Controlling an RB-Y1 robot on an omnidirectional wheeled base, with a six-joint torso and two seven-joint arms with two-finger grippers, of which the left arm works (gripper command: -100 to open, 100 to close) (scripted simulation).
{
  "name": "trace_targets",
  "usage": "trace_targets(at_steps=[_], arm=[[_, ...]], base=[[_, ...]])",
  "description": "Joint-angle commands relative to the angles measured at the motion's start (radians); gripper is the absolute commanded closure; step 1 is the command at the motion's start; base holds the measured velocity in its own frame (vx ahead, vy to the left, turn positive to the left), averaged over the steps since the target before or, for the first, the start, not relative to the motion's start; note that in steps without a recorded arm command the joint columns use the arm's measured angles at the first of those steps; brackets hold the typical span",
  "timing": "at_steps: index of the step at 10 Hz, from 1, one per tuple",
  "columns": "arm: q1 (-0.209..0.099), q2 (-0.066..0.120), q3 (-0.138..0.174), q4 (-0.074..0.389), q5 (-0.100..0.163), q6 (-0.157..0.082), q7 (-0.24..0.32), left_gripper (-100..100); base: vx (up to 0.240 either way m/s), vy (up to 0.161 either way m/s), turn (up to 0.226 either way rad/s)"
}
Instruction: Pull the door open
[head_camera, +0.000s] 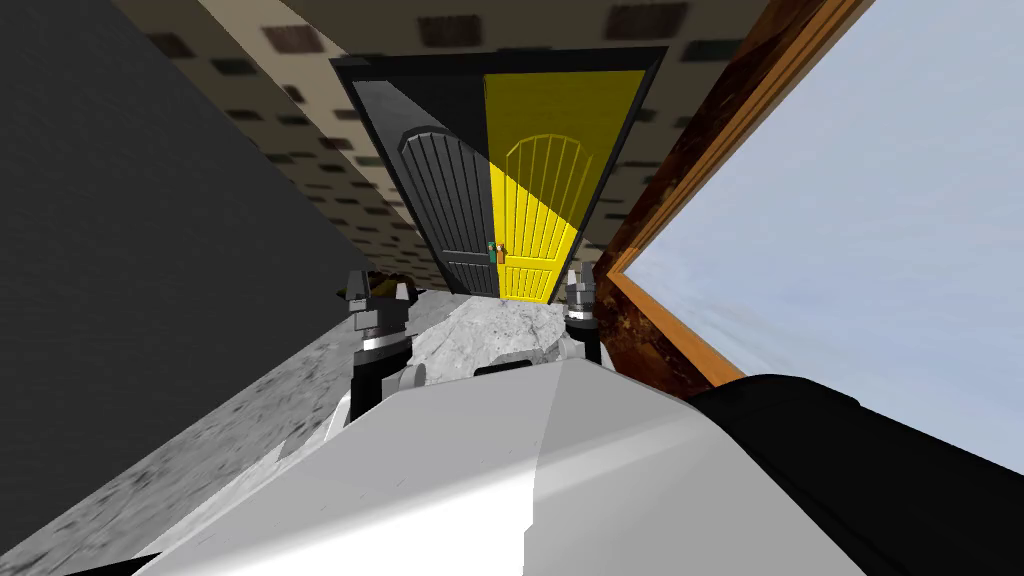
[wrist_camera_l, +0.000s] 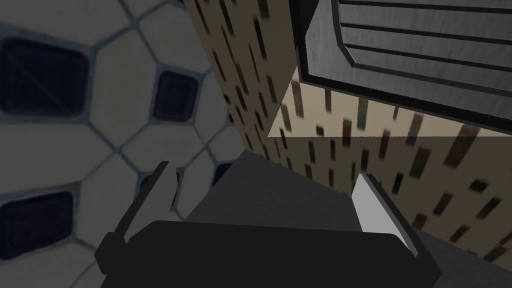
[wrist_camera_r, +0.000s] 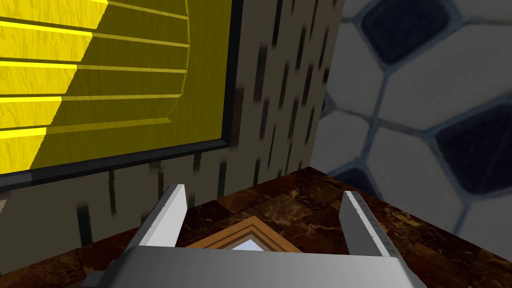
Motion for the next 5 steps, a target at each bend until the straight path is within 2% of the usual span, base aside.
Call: trace_targets(at_steps=[1, 5], arm=[[-0.015, 0.012, -0.002, 0.031, 0.002, 0.004, 0.001, -100], [-0.048, 0.033, -0.006, 0.099, 0.008, 0.014, 0.003, -100]], base=[[0.108, 0.091, -0.104], [0.179, -0.028, -0.029]])
